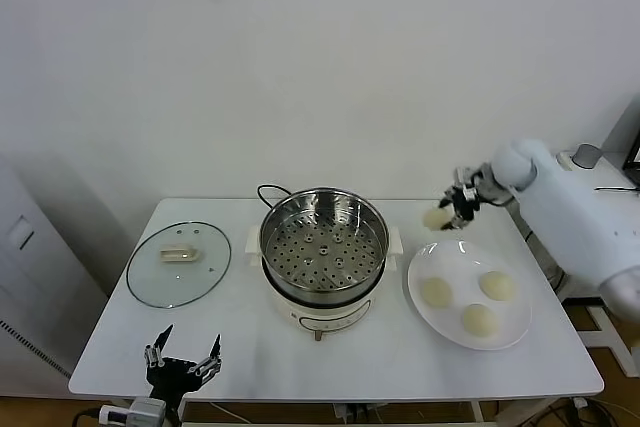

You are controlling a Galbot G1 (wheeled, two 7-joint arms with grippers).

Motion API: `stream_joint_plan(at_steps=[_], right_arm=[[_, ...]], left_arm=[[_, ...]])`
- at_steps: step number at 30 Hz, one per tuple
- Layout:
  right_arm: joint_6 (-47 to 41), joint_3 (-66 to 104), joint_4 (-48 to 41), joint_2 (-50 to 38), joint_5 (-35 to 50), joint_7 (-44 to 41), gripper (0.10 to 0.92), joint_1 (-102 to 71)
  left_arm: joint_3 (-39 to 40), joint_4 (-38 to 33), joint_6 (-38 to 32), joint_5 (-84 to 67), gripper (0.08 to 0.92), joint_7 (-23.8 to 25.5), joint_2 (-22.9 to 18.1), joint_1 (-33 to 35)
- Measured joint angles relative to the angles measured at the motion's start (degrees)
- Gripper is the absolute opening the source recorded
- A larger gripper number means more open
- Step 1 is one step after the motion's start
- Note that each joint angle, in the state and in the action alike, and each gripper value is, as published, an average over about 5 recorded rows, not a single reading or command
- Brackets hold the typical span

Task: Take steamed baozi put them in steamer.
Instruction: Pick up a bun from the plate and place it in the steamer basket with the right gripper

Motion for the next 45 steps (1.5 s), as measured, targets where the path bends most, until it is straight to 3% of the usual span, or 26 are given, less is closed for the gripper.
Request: stream_joint_plan(at_steps=[9, 18, 29, 45], right_arm=[[14.18, -13.60, -10.42, 11.46, 9.29, -2.59, 0.525, 12.90], [30.52, -23.27, -13.65, 20.28, 10.68, -1.74, 0.526, 17.90], [42.30, -27.91, -16.00, 26.35, 3.24, 3.22, 0.525, 17.57], [46.61, -26.30, -16.93, 29.02, -9.33, 9.96, 0.526, 12.31]], left_arm=[[0.24, -0.71, 0.00, -0.15, 0.823, -0.34, 0.00, 0.15], [0.06, -0.89, 0.11, -0.79, 0.823, -0.64, 0.00, -0.21], [-0.02, -1.04, 0.65, -1.64, 0.823, -0.67, 0.00, -0.39], [-0.03, -0.20, 0.88, -1.86, 0.823, -0.63, 0.00, -0.96]])
